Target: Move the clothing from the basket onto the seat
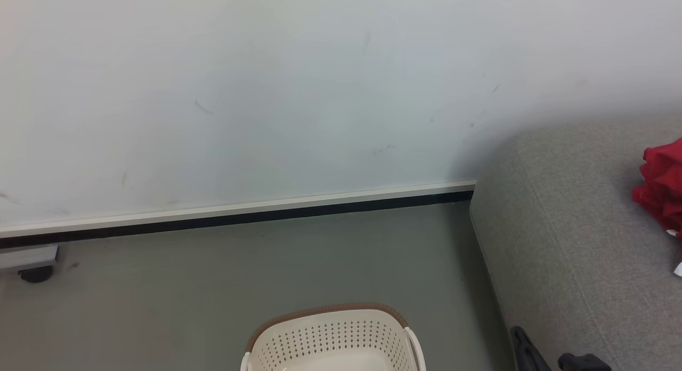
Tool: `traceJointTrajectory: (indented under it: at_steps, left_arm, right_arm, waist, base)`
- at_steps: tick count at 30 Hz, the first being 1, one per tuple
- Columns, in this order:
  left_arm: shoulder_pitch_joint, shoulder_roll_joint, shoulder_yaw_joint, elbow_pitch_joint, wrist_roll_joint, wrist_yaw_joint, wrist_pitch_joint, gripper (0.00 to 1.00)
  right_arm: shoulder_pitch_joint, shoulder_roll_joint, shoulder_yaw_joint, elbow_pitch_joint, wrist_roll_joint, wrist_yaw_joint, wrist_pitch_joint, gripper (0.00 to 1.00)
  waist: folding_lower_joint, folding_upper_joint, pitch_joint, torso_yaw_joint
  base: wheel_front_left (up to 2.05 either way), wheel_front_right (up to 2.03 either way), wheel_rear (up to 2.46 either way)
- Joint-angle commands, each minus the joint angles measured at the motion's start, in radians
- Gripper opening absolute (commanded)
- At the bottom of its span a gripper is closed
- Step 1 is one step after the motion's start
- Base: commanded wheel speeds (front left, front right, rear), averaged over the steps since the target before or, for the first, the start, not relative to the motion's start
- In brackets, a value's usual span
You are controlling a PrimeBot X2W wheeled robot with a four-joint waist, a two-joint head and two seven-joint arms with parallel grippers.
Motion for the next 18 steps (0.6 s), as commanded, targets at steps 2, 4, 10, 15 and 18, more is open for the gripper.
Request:
traceJointTrajectory:
  at_steps: [2,4,10,15,18]
  left_arm:
    - [-0.021,0.003,0.011,-0.006,-0.058,-0.003,0.015,0.0]
    - [-0.027,0.003,0.013,-0.004,-0.094,-0.005,0.025,0.0]
    - [-0.042,0.003,0.017,-0.003,-0.2,-0.008,0.054,0.0]
    - [-0.054,0.003,0.021,-0.004,-0.282,-0.009,0.077,0.0]
    - [-0.061,0.003,0.023,-0.004,-0.329,-0.009,0.091,0.0]
  right_arm:
    - [-0.019,-0.006,-0.004,-0.017,0.074,0.0,0.005,0.0]
    - [-0.024,-0.009,-0.006,-0.015,0.121,0.0,0.009,0.0]
    - [-0.039,-0.018,-0.011,-0.01,0.257,0.0,0.019,0.0]
    - [-0.051,-0.025,-0.014,-0.008,0.364,0.0,0.026,0.0]
    - [-0.057,-0.029,-0.015,-0.007,0.425,0.0,0.03,0.0]
  waist:
    - [0.0,0.0,0.001,0.0]
    - [0.0,0.0,0.001,0.0]
    - [0.0,0.0,0.004,0.0]
    - [0.0,0.0,0.005,0.0]
    - [0.0,0.0,0.007,0.0]
  base:
    - [0.0,0.0,0.0]
    - [0.0,0.0,0.0]
    - [0.0,0.0,0.0]
    - [0.0,0.0,0.0]
    - [0.0,0.0,0.0]
